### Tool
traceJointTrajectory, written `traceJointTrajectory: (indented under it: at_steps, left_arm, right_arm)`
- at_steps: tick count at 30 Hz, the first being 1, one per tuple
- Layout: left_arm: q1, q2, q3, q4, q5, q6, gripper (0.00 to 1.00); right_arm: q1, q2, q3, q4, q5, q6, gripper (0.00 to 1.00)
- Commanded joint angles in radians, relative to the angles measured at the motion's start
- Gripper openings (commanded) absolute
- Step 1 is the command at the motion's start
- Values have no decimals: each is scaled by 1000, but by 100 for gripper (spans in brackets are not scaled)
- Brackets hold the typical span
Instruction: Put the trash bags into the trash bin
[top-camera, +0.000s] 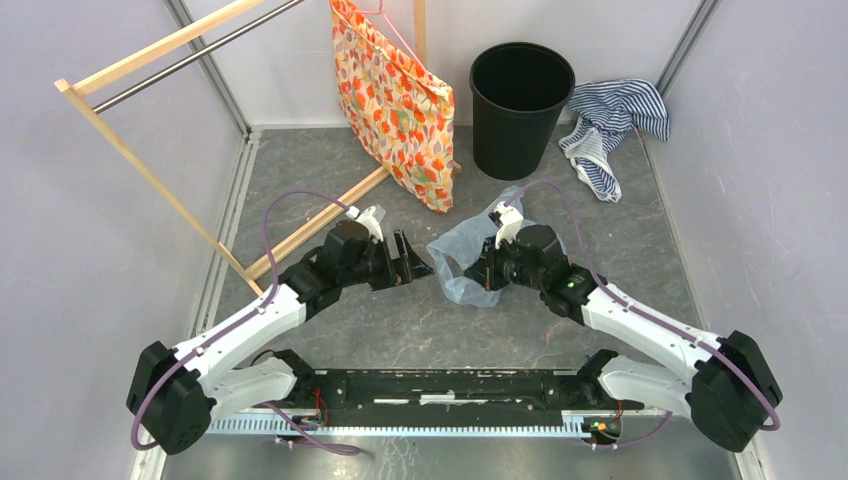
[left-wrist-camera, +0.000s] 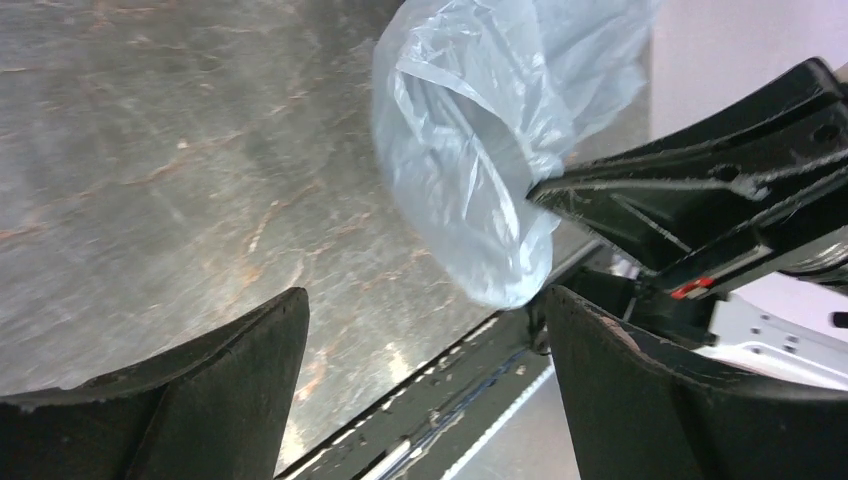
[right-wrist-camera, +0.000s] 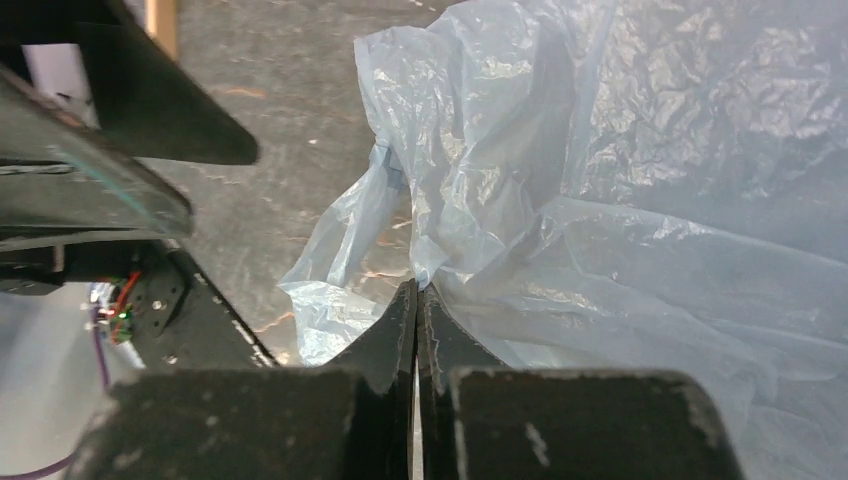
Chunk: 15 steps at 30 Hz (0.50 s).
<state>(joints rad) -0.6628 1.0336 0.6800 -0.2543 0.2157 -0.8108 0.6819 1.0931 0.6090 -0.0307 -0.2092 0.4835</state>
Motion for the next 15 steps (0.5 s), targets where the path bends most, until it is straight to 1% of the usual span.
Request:
traceJointTrajectory:
  at_steps: [1, 4, 12, 15]
  left_arm:
    - [3, 31, -38, 211, 108, -138, 93]
    - [3, 59, -70, 304, 131, -196, 91]
    - [4, 91, -86, 360, 95, -273, 86]
    - [3, 107, -89, 393, 99, -301, 81]
  right_arm:
    - [47, -60, -16, 133, -18, 62, 0]
    - [71, -66, -23, 138, 0, 72, 0]
    - [116, -99, -56, 164, 44, 113, 0]
    - [145, -100, -69, 161, 75, 113, 0]
